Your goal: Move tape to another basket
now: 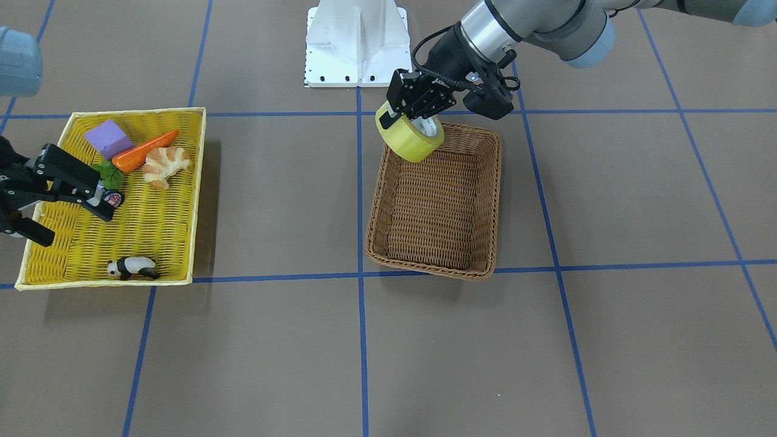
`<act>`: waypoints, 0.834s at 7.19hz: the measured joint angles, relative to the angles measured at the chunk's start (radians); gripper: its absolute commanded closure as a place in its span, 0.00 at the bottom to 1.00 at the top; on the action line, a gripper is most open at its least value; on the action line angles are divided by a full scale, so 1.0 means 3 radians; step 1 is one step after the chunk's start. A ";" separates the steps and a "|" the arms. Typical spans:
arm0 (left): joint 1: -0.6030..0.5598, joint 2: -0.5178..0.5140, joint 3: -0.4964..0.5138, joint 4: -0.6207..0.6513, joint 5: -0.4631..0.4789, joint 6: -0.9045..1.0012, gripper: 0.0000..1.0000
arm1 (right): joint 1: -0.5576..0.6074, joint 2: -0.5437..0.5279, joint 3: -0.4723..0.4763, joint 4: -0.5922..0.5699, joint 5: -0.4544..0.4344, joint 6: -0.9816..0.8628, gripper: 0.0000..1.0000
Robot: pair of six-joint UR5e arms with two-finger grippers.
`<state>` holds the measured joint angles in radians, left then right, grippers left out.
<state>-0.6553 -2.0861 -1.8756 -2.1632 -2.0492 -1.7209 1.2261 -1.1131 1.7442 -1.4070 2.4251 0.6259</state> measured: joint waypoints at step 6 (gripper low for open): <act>0.0012 -0.0333 0.0876 0.0945 0.0005 0.1408 1.00 | 0.0216 -0.0042 0.0031 -0.1722 -0.0437 -0.1759 0.00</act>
<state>-0.6518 -2.1859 -1.6129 -1.8796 -2.0476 -1.2984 1.2908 -1.1258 1.7536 -1.9234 2.2940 0.0982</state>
